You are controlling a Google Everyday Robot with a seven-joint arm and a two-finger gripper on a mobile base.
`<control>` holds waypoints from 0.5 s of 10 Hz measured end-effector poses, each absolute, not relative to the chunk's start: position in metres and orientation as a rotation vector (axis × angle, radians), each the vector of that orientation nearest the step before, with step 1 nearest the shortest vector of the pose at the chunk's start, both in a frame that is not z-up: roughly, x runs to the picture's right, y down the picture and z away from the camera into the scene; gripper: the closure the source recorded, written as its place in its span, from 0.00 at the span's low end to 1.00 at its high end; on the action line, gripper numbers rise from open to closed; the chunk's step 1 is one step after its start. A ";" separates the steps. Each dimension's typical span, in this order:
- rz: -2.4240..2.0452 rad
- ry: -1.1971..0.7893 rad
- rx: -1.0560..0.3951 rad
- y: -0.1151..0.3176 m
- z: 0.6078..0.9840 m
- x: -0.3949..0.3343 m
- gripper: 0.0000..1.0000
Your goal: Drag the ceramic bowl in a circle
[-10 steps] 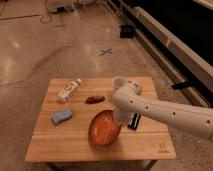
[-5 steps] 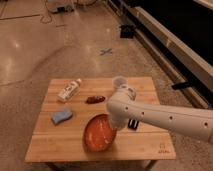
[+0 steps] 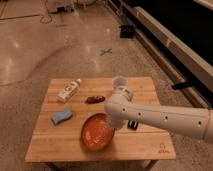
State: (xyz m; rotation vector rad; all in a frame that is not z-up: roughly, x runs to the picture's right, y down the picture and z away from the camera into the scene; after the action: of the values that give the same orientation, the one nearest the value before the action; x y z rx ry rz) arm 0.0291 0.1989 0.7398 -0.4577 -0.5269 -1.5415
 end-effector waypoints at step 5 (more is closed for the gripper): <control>-1.562 -0.521 -0.433 0.209 0.738 0.058 0.72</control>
State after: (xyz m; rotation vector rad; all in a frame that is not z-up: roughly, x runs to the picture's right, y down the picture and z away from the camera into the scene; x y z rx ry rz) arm 0.0579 0.2094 0.7384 -0.4327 -0.5214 -1.5623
